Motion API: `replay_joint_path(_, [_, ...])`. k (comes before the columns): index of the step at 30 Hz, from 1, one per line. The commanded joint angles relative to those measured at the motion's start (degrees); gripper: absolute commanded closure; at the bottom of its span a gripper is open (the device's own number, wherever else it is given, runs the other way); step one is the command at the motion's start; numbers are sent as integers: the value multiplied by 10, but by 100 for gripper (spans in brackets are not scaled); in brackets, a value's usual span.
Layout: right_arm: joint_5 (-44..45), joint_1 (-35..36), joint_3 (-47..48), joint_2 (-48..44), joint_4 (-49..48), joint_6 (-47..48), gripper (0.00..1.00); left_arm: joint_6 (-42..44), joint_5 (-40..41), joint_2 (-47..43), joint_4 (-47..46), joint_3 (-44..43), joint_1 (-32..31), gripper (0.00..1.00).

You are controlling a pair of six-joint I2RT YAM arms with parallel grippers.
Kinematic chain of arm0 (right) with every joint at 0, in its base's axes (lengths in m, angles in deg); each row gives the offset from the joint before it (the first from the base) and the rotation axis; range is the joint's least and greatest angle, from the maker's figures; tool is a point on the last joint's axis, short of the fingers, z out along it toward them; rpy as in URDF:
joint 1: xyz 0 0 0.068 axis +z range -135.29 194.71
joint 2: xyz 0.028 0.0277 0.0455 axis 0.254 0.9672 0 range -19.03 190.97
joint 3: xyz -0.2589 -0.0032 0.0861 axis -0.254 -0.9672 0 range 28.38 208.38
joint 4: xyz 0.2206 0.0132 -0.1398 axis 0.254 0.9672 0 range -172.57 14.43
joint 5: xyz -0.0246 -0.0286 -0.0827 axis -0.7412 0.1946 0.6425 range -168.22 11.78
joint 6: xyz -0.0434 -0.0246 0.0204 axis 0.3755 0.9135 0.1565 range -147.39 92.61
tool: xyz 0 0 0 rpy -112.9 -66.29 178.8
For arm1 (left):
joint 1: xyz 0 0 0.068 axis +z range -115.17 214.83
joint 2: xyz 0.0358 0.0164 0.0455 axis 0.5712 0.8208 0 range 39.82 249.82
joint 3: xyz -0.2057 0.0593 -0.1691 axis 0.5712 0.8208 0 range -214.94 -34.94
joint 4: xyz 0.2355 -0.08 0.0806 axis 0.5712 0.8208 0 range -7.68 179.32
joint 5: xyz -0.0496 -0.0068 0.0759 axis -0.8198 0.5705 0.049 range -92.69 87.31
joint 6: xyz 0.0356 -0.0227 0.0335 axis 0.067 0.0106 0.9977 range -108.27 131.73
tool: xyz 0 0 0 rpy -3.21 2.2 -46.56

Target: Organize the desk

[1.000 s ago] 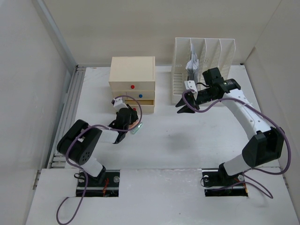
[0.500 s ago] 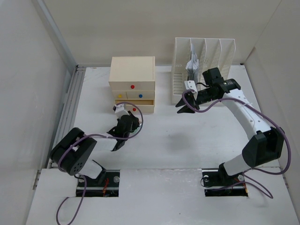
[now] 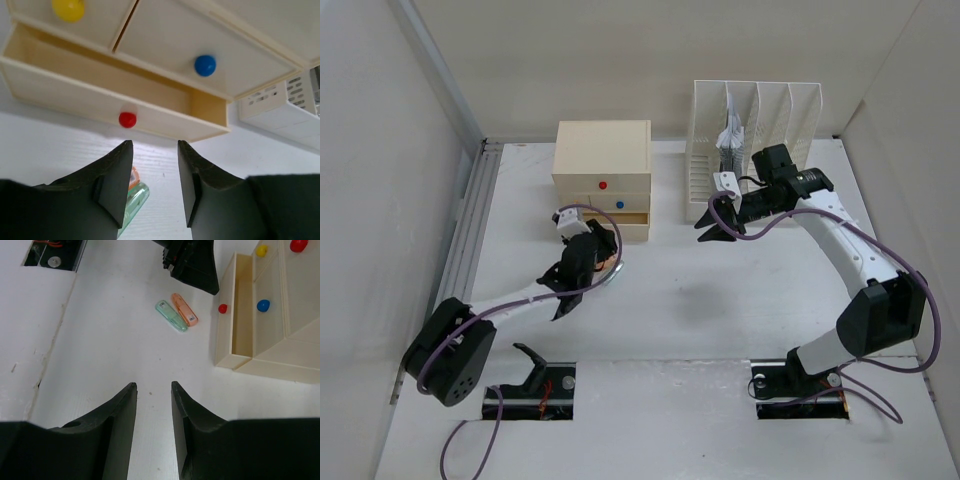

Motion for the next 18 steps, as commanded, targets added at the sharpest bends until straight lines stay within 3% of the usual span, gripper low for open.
replay_joint_path(1, [-32,-4,2,2,6,13,61,28,6,-17,9,-37,15,63])
replay_joint_path(5, [-32,-4,2,2,11,18,61,22,-19,-22,9,-48,42,67])
replay_joint_path(6, [-32,-4,2,8,11,18,61,22,-25,-22,9,-48,42,61])
replay_joint_path(12, [-32,-4,2,8,11,18,61,22,-40,-3,15,-73,53,53])
replay_joint_path(18, [-19,-4,2,13,11,18,61,22,-46,-12,15,-64,53,53])
